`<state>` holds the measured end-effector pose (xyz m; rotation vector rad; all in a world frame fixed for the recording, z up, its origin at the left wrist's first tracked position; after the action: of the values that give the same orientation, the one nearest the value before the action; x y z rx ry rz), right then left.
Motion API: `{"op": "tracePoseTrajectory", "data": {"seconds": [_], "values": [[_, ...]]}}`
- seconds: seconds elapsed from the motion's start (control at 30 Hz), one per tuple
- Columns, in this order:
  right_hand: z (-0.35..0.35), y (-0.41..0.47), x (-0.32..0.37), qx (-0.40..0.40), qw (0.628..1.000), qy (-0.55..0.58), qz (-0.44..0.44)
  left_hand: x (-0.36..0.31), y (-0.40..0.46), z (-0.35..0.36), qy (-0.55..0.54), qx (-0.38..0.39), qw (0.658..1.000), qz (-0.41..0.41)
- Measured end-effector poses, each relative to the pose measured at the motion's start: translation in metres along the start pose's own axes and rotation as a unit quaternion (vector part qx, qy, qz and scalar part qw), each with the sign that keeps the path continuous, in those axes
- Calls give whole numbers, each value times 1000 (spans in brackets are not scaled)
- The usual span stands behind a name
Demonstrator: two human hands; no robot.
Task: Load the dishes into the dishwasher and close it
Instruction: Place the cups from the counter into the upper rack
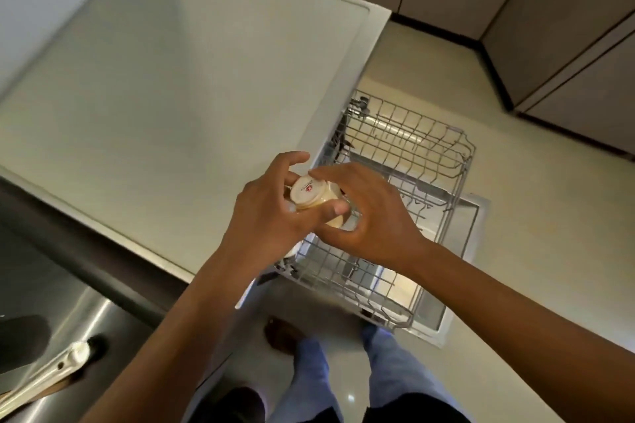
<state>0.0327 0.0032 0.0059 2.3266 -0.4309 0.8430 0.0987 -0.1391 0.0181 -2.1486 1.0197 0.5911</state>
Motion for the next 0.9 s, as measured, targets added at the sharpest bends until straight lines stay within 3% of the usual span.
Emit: {"op": "tracePoseTrajectory", "data": {"seconds": [0.13, 0.23, 0.3, 0.4, 0.5, 0.63, 0.9], "values": [[-3, -46, -54, -47, 995, 2, 91, -4, -4, 27, 71, -29, 996, 46], [18, -86, -106, -24, 983, -4, 182, 1, -14, 56, 44, -47, 995, 75], [42, -108, -134, 14, 976, 13, 216, 12, -17, 89, 32, -6, 998, 57], [82, -137, -165, 53, 968, 39, 243, 41, -16, 150, 104, 72, 992, 18], [115, -155, -185, 90, 963, 32, 254, 81, -9, 190, 208, 112, 971, -41], [141, -165, -195, 120, 971, 9, 207, 127, -2, 217, 318, 141, 932, -102], [156, -181, -208, 189, 964, -29, 185, 158, 9, 235, 371, 158, 908, -115]]}}
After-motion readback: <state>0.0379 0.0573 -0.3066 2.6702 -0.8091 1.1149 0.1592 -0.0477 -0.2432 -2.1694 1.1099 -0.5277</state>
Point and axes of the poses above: each hand's wrist, its own y-axis towards the middle knuckle, its own z-axis out of the palm, x = y × z, the point moved 7 cm from there along y, towards the middle knuckle, and after that the axes turned 13 degrees about -z, right-handed, at the moved point
